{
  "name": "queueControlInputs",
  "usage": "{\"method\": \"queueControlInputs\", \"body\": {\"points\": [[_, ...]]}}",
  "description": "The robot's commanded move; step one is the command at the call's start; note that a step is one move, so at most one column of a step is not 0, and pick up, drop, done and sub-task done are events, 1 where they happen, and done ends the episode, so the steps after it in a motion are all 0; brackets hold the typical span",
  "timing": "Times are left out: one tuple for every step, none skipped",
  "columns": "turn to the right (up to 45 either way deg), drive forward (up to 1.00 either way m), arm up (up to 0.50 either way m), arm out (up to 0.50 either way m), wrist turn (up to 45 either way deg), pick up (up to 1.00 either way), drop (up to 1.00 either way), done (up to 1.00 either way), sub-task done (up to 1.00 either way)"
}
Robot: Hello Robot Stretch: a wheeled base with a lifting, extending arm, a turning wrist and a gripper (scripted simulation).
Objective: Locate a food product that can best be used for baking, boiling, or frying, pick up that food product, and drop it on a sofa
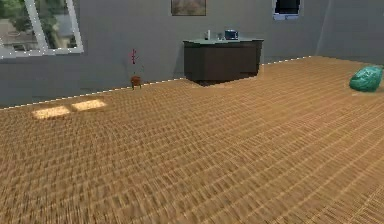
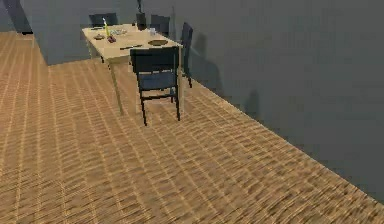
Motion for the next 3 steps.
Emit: {"method": "queueControlInputs", "body": {"points": [[0.0,1.0,0.0,0.0,0.0,0.0,0.0,0.0,0.0],[0.0,1.0,0.0,0.0,0.0,0.0,0.0,0.0,0.0],[3.0,0.0,0.0,0.0,0.0,0.0,0.0,0.0,0.0]]}}
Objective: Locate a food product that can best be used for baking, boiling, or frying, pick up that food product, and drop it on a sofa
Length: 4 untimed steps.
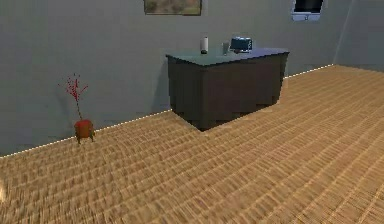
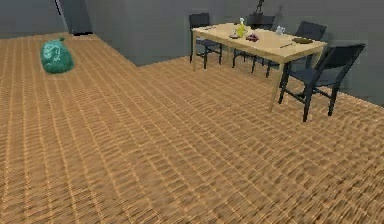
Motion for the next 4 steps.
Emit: {"method": "queueControlInputs", "body": {"points": [[0.0,1.0,0.0,0.0,0.0,0.0,0.0,0.0,0.0],[0.0,1.0,0.0,0.0,0.0,0.0,0.0,0.0,0.0],[21.0,0.0,0.0,0.0,0.0,0.0,0.0,0.0,0.0],[0.0,0.05,0.0,0.0,0.0,0.0,0.0,0.0,0.0]]}}
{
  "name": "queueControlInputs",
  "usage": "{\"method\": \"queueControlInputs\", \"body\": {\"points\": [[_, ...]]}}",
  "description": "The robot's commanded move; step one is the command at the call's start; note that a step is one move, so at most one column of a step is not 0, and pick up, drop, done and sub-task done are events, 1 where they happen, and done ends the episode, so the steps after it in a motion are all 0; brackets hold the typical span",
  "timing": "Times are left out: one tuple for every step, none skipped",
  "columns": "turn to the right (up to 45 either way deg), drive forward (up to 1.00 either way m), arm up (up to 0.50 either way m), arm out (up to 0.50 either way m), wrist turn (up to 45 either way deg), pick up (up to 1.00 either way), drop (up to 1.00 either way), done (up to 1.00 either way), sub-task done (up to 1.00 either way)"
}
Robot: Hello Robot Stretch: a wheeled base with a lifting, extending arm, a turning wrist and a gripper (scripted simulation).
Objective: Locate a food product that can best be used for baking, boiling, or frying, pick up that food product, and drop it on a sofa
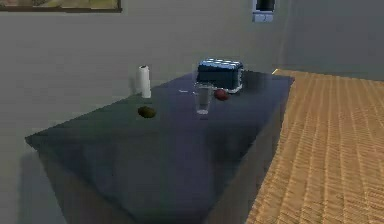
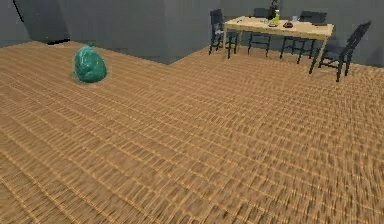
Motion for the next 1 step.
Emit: {"method": "queueControlInputs", "body": {"points": [[-45.0,0.0,0.0,0.0,0.0,0.0,0.0,0.0,0.0]]}}
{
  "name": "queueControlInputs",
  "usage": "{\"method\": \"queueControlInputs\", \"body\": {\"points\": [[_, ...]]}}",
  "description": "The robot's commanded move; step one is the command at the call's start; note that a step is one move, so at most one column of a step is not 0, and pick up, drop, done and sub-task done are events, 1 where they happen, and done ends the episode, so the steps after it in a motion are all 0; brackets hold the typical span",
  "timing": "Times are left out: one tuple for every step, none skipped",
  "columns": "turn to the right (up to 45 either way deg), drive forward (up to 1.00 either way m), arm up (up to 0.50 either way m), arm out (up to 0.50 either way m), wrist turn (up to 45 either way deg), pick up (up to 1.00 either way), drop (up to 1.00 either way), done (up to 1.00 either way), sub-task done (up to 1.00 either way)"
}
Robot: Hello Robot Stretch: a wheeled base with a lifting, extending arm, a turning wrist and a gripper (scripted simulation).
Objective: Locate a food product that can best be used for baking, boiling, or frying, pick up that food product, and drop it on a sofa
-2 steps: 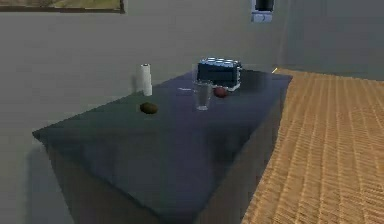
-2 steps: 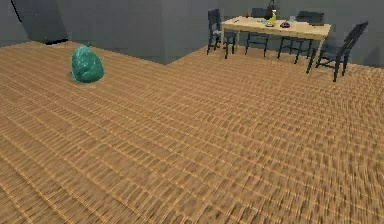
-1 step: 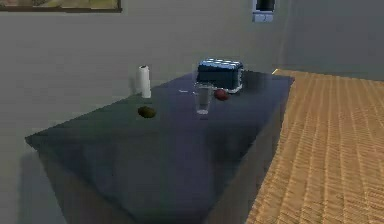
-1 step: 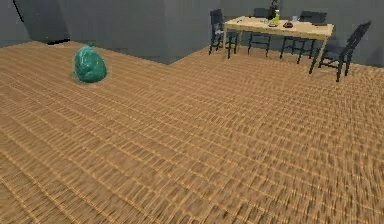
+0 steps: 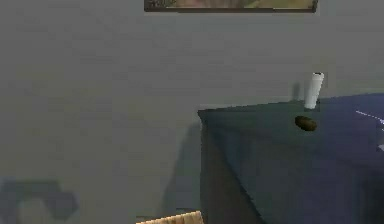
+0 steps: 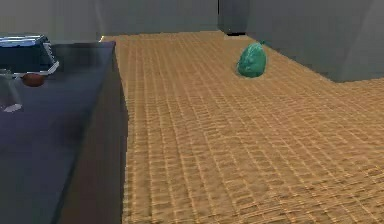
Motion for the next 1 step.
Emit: {"method": "queueControlInputs", "body": {"points": [[-45.0,0.0,0.0,0.0,0.0,0.0,0.0,0.0,0.0]]}}
